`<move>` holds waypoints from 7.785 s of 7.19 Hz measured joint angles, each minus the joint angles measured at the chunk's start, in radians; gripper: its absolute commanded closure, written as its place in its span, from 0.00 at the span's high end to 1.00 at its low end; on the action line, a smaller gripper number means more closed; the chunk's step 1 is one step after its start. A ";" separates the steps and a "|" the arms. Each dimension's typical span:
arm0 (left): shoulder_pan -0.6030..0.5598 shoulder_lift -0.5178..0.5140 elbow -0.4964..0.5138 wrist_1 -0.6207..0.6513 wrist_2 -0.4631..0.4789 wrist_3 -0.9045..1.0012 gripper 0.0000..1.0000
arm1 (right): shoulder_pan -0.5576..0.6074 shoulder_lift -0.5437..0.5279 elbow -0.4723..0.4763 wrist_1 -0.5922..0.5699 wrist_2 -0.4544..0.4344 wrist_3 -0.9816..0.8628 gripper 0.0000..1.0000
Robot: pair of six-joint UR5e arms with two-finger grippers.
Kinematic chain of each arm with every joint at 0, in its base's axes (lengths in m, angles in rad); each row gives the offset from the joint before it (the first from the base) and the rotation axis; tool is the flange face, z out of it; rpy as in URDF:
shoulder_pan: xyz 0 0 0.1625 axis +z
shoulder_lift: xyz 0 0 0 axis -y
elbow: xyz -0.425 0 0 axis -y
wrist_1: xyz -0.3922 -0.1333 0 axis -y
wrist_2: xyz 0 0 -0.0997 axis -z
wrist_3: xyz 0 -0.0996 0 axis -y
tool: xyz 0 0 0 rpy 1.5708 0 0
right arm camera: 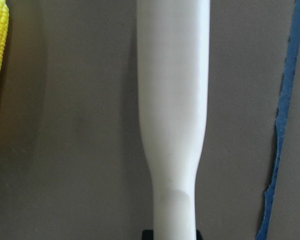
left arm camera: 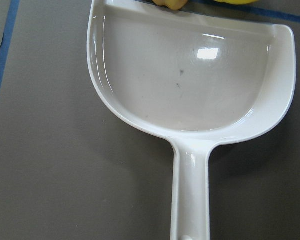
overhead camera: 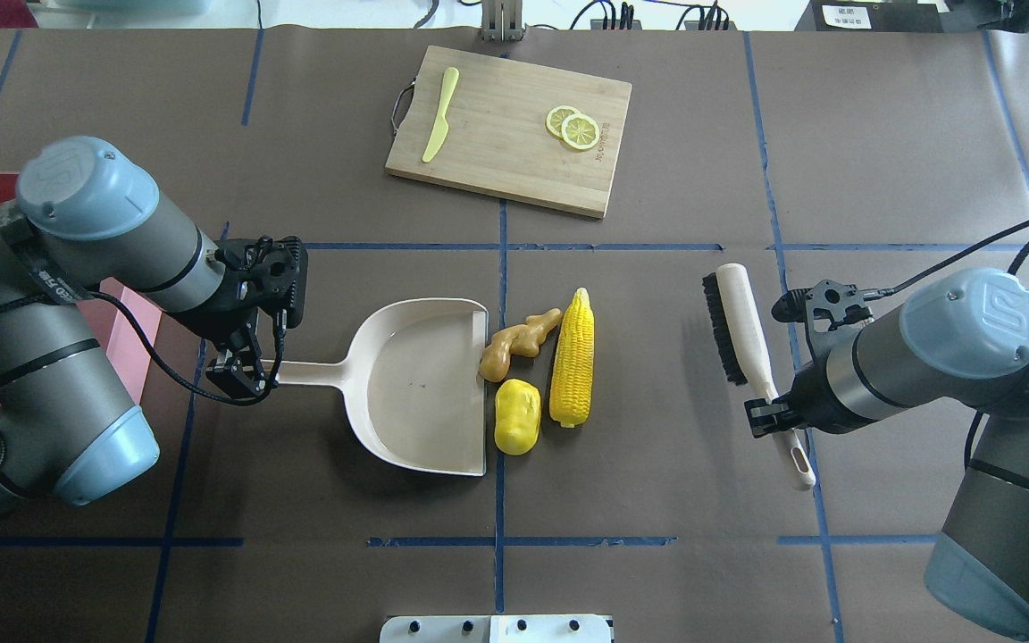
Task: Sweep and dump trash into bin
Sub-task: 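Grasp the dustpan handle with the left gripper while the right gripper grasps the brush, then lift the white brush with the right gripper and move it beside the corn, then sweep the corn, potato and ginger into the dustpan with the right gripper's brush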
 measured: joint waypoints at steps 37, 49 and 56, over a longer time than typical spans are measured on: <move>0.118 -0.055 0.016 0.082 0.323 -0.029 0.15 | -0.152 0.256 -0.123 -0.085 -0.009 0.196 0.02; 0.197 -0.121 0.042 0.102 0.347 -0.180 0.15 | -0.200 0.404 -0.197 -0.074 -0.013 0.269 0.02; 0.210 -0.126 0.044 0.097 0.364 -0.207 0.15 | -0.201 0.483 -0.232 -0.070 -0.015 0.301 0.02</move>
